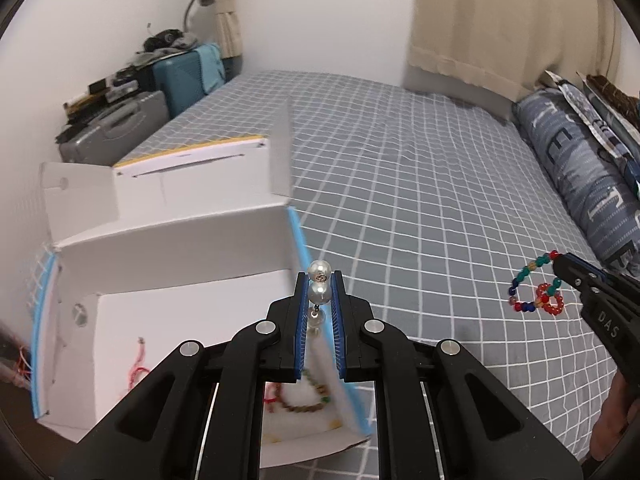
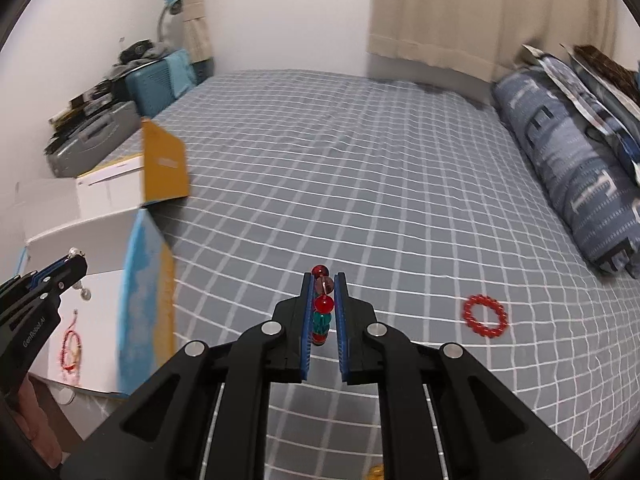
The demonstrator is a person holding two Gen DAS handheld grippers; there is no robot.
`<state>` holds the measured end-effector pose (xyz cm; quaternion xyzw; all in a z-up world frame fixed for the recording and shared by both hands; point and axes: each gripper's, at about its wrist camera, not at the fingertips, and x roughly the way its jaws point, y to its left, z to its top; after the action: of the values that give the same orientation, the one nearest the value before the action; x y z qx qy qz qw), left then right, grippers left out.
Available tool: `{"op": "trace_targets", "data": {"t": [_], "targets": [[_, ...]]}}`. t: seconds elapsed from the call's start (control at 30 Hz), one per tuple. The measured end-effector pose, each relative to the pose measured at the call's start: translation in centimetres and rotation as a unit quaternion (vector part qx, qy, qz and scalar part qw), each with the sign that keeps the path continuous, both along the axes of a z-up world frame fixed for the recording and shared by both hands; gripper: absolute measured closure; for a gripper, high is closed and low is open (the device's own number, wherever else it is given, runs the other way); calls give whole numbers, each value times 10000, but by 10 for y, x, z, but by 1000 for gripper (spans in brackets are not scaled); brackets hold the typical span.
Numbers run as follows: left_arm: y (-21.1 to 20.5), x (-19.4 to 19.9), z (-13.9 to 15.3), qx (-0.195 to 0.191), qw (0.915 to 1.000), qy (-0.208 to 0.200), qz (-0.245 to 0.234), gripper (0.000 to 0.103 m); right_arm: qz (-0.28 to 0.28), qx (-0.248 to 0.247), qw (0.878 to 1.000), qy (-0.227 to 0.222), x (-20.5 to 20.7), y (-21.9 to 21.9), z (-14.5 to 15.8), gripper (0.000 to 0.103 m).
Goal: Organize jewelry
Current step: 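Carry both held items over the open white box, then open the left tool and the right tool to drop both items into the box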
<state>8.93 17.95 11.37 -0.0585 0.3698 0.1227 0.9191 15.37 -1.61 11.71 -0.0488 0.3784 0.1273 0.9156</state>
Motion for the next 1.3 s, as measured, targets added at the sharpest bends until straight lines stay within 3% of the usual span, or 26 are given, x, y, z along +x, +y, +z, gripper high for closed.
{"op": "trace_targets", "data": {"t": [0.27, 0.63, 0.93, 1.3], "targets": [[49, -36, 17, -17, 9988, -153, 463, 92, 548, 108, 9983, -145, -24, 63, 18, 94], [108, -77, 16, 54, 9941, -164, 1066, 92, 1317, 346, 9903, -257, -55, 150, 28, 94], [148, -92, -14, -28, 9906, 109, 1365, 92, 1685, -63, 9857, 18, -63, 215, -18, 94], [167, -82, -62, -263, 9881, 636, 1374, 92, 1718, -330, 9830, 556, -45, 236, -64, 94]]}}
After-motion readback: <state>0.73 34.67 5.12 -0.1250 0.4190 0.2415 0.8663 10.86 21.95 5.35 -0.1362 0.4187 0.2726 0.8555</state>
